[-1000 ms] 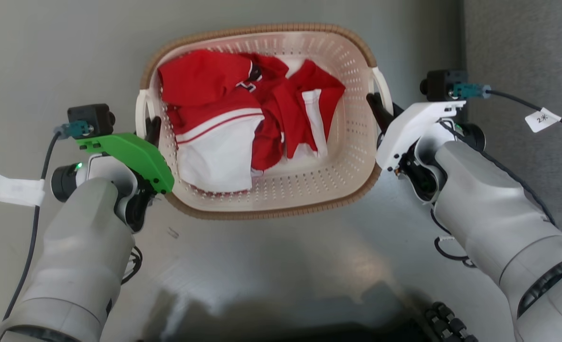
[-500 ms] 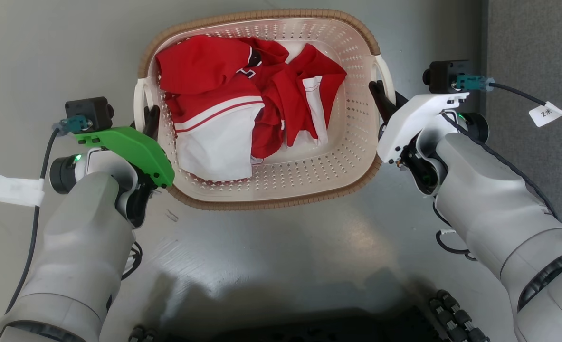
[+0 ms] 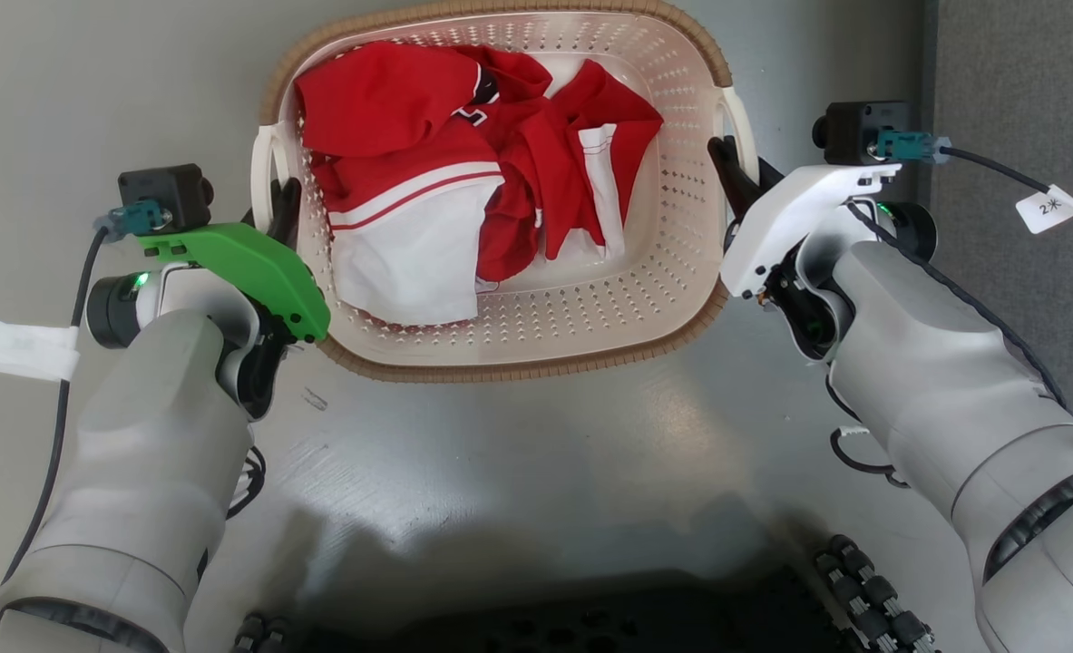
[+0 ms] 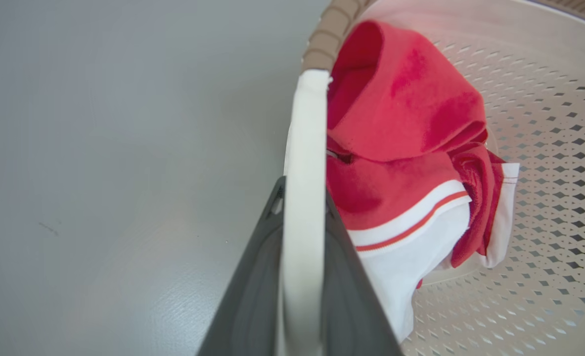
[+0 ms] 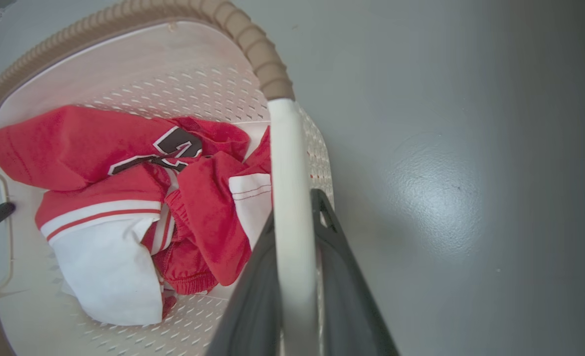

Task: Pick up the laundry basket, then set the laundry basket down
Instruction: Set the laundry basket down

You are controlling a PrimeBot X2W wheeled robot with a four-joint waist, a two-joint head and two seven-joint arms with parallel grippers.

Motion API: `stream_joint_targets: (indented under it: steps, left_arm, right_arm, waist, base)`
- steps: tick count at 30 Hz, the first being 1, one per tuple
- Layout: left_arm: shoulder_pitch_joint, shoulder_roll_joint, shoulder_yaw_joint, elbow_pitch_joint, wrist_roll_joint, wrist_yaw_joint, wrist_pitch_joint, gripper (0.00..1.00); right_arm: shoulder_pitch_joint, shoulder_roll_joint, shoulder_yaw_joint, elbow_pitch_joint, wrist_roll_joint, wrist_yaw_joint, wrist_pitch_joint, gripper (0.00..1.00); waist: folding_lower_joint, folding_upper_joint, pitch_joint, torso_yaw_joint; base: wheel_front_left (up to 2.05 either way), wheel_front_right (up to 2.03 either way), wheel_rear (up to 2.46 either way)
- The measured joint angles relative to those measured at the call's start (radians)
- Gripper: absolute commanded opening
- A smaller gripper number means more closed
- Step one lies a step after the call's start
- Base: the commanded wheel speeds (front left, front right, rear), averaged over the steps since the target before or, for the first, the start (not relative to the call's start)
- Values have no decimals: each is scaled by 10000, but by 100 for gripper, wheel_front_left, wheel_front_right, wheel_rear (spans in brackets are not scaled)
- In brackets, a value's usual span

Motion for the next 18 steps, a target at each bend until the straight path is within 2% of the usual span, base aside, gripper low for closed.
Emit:
stream_joint_targets:
  steps: [1,4,5,6,7,18]
  left_arm:
    - [-4,2,-6,2,0,0,-29,0]
    - [-19,2,-29,31,-2,0,-40,0]
    - [-25,4,-35,52,-8,0,-42,28]
    - [-29,6,-33,79,-31,0,-42,100]
    - [-31,12,-4,113,-113,0,-56,100]
    - [-89,90,-150,318,-238,2,-128,100]
  right_arm:
    - [-5,13,-23,10,0,2,-4,0]
    - [-77,35,-33,56,0,21,-13,27]
    - [-100,35,-42,61,0,88,-15,35]
    - [-105,33,-52,77,0,94,-21,56]
    - [-105,38,-65,128,0,96,-65,100]
    - [-104,82,-132,623,33,104,-88,100]
  waist:
    - [0,0,13,-1]
    - [0,0,49,-4]
    - [0,0,59,-4]
    - [0,0,68,-4]
    - [0,0,76,-4]
    - [0,0,2,3]
  base:
    - [0,0,0]
    - [0,0,0]
    - [0,0,0]
    - [0,0,0]
    - [0,0,0]
    - [0,0,0]
